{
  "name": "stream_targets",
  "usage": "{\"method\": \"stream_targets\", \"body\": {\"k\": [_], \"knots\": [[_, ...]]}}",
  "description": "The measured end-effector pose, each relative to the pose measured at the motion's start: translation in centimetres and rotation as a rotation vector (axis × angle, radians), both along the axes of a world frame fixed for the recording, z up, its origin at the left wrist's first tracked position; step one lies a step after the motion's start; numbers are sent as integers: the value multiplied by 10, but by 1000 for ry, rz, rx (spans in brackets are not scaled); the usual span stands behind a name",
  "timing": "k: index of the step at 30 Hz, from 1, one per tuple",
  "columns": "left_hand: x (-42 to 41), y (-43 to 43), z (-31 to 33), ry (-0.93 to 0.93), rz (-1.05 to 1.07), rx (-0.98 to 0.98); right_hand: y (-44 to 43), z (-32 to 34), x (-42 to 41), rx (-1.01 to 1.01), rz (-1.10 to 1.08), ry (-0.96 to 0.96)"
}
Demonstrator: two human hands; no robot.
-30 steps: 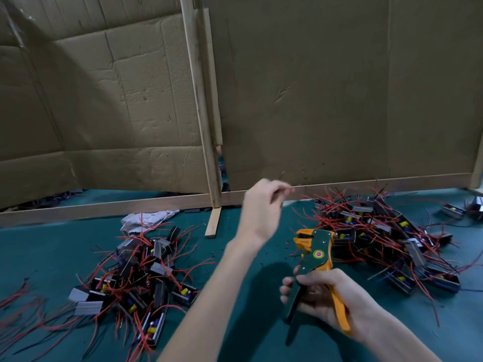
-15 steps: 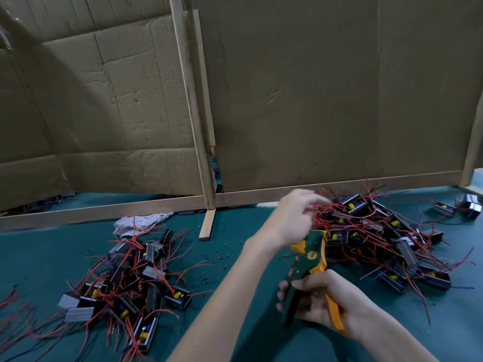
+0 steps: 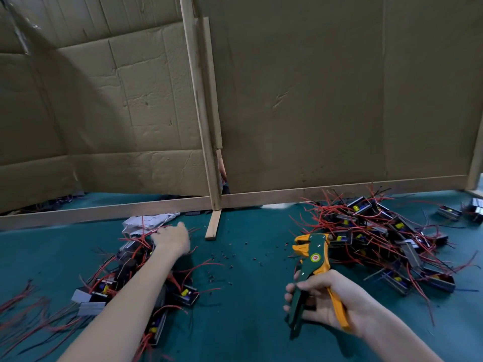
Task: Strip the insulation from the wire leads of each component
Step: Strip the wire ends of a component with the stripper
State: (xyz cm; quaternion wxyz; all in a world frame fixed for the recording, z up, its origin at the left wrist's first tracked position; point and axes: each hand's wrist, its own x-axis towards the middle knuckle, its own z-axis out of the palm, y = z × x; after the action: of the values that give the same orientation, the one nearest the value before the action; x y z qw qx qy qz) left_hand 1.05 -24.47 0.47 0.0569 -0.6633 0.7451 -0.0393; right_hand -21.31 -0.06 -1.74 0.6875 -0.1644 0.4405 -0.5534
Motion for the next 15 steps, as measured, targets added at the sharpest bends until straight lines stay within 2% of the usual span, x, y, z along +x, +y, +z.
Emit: {"method": "stream_targets", "body": {"k": [3, 6, 8, 10, 13, 15], "knots": [[4, -6, -6, 27, -105, -47, 0, 1, -1, 3, -3, -11], [4, -5, -6, 88, -120, -142, 0, 2, -1, -1, -1, -18], [1, -4, -2, 240, -163, -223, 0, 1, -1, -4, 2, -14], [-7, 1, 5, 468, -262, -297, -1, -1, -1, -8, 5, -2], [-23, 19, 16, 804, -439, -235, -1, -2, -2, -13, 4, 26], [-33, 35, 14, 874, -574, -181, -1, -2, -2, -18, 1, 43]]}}
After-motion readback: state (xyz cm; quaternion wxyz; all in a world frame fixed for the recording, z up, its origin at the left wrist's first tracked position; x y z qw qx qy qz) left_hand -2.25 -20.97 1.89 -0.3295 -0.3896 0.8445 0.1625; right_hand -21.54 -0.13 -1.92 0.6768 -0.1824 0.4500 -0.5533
